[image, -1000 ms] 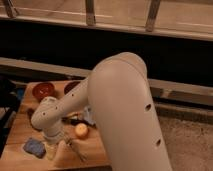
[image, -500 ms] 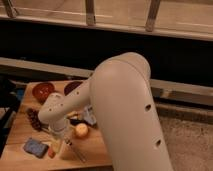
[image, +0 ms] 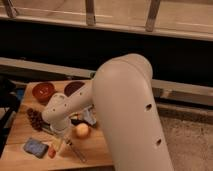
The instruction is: Place fork in purple bowl
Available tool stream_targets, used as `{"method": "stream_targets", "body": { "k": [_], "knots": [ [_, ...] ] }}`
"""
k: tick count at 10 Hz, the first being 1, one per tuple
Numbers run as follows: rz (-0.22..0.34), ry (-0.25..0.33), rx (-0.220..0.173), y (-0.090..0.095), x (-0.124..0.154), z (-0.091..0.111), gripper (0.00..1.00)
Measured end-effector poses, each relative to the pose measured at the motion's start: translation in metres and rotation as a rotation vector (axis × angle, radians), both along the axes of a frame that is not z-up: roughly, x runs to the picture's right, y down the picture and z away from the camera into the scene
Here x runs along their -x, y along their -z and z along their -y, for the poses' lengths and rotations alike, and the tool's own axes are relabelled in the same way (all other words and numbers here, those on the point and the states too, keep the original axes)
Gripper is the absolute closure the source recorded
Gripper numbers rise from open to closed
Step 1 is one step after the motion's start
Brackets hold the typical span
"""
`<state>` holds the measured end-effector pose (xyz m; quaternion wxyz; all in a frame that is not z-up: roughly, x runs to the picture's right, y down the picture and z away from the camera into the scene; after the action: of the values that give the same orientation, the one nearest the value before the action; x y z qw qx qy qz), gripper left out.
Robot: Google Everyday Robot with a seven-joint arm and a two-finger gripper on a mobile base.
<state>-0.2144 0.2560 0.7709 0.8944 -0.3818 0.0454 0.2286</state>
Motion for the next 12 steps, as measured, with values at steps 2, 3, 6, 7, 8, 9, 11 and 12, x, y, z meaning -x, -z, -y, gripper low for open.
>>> {"method": "stream_targets", "body": {
  "k": [2, 3, 6, 7, 8, 9, 11, 12],
  "knots": [
    [-0.001, 0.002, 0.007, -0.006, 0.005, -0.004, 0.2],
    [-0.01, 0.009, 0.017, -0.009, 0.006, -0.008, 0.2],
    [-0.036, 0.01, 0.038, -0.017, -0.001, -0.014, 0.2],
    [-0.045, 0.005, 0.038, -0.017, -0.004, -0.014, 0.2],
    [-0.058, 0.0, 0.036, -0.017, -0.006, -0.014, 0.23],
    [-0.076, 0.007, 0.032, -0.017, -0.008, -0.014, 0.31],
    [-0.086, 0.019, 0.025, -0.017, -0.005, -0.015, 0.53],
    [-0.089, 0.018, 0.026, -0.017, -0.005, -0.015, 0.62]
  ]
}}
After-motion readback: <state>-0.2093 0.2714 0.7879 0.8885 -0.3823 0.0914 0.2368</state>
